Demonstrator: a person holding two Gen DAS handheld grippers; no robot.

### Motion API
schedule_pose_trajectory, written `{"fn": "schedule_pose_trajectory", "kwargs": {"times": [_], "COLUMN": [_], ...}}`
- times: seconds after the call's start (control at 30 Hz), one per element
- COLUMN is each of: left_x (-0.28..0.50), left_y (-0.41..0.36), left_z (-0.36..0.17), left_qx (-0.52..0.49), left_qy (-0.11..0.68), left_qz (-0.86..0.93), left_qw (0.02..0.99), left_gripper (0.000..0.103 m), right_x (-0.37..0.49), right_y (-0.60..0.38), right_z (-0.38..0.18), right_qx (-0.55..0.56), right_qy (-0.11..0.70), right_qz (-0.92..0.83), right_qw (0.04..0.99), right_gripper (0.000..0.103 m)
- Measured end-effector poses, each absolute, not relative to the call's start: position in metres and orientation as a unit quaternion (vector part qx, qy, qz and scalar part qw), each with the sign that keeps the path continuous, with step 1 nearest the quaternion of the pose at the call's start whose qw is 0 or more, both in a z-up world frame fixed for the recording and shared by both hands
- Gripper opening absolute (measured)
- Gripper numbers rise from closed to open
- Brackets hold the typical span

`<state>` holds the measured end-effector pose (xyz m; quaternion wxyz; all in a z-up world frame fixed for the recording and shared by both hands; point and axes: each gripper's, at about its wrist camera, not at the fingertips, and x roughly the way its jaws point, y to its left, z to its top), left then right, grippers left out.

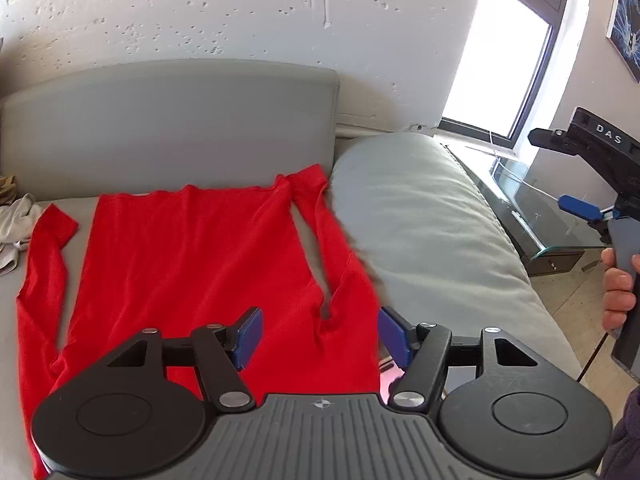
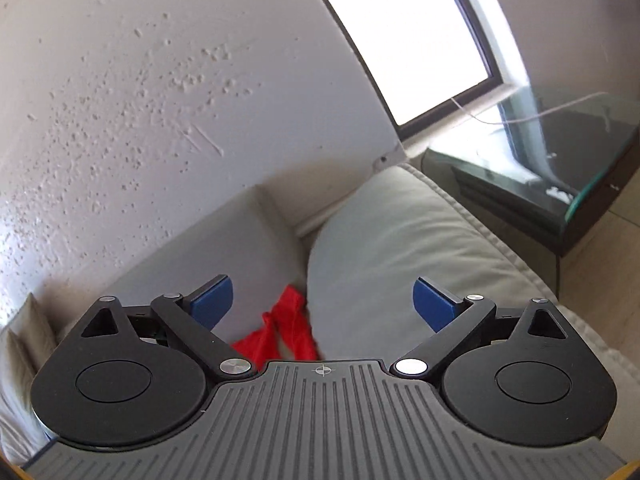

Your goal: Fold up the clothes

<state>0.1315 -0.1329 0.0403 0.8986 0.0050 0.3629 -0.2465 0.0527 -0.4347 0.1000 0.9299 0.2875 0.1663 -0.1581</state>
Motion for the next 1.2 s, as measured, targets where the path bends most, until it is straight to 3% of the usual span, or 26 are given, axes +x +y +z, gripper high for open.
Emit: {"fn": "schedule_pose_trajectory", "kwargs": {"times": [0.2,0.37,0.57,0.77,0.87,0.93,0.97,1.1,1.2], "left_x": [0.211,0.287,0.369,0.412,0.425,0.431,0.431,0.409,0.383], "left_y": [-0.196,-0.243,-0.301,-0.354,-0.376,-0.385,-0.386,-0.376,-0.352], "left_z": [0.016,-0.015,-0.056,-0.094,-0.114,-0.124,-0.125,-0.098,-0.046], "left_qx": [0.004,0.011,0.054,0.123,0.173,0.202,0.206,0.197,0.119], "left_qy": [0.388,0.406,0.428,0.423,0.427,0.429,0.429,0.389,0.360], "left_qz": [-0.270,-0.216,-0.169,-0.154,-0.136,-0.121,-0.123,-0.163,-0.248], "left_qw": [0.881,0.888,0.886,0.884,0.877,0.872,0.871,0.885,0.891], "left_gripper": [0.058,0.055,0.057,0.056,0.046,0.026,0.006,0.002,0.002], "right_x": [0.122,0.159,0.191,0.179,0.179,0.179,0.179,0.178,0.177], "right_y": [-0.460,-0.481,-0.509,-0.538,-0.537,-0.536,-0.535,-0.539,-0.542], "right_z": [0.063,-0.014,-0.044,-0.062,-0.061,-0.061,-0.061,-0.061,-0.061], "right_qx": [0.304,0.353,0.343,0.410,0.405,0.405,0.405,0.416,0.424], "right_qy": [0.145,0.206,0.238,0.227,0.228,0.227,0.227,0.224,0.221], "right_qz": [-0.078,-0.040,-0.117,-0.116,-0.114,-0.114,-0.114,-0.105,-0.099], "right_qw": [0.938,0.912,0.901,0.876,0.878,0.878,0.878,0.875,0.873], "right_gripper": [0.095,0.080,0.080,0.082,0.082,0.083,0.084,0.086,0.086]}}
